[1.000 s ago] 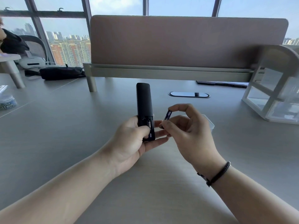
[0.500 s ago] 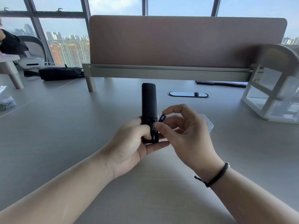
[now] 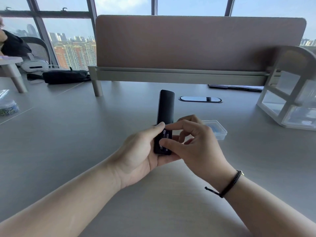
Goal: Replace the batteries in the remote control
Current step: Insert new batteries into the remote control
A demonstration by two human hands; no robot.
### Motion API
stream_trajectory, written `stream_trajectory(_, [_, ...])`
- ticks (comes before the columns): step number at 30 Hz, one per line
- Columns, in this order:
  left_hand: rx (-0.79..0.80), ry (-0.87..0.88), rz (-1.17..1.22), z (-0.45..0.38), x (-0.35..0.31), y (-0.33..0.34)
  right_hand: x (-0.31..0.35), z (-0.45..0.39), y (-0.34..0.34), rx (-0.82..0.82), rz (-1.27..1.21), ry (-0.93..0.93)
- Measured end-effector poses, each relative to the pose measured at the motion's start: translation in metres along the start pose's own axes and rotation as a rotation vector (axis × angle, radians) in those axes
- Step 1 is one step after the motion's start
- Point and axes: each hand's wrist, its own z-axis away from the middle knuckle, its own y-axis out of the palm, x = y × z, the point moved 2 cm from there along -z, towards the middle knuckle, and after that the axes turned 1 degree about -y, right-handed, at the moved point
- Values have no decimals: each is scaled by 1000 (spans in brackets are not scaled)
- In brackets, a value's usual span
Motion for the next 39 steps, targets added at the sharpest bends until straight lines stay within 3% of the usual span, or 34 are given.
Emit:
stream_trajectory(10, [-115,87,-93,-1,-4,-5,-3,4,2,28,147,-65])
stream_trajectory(17, [-121,118,-73,0,-8,-5,-3,5,9,198,80,-119])
stream_trajectory(24, [-164,69,34,-2,-8,-6,-4,6,6,171,67,-86])
stream_trajectory(39, [-110,68,-2,-4,-6,-8,-7,8,8,194,115,-38])
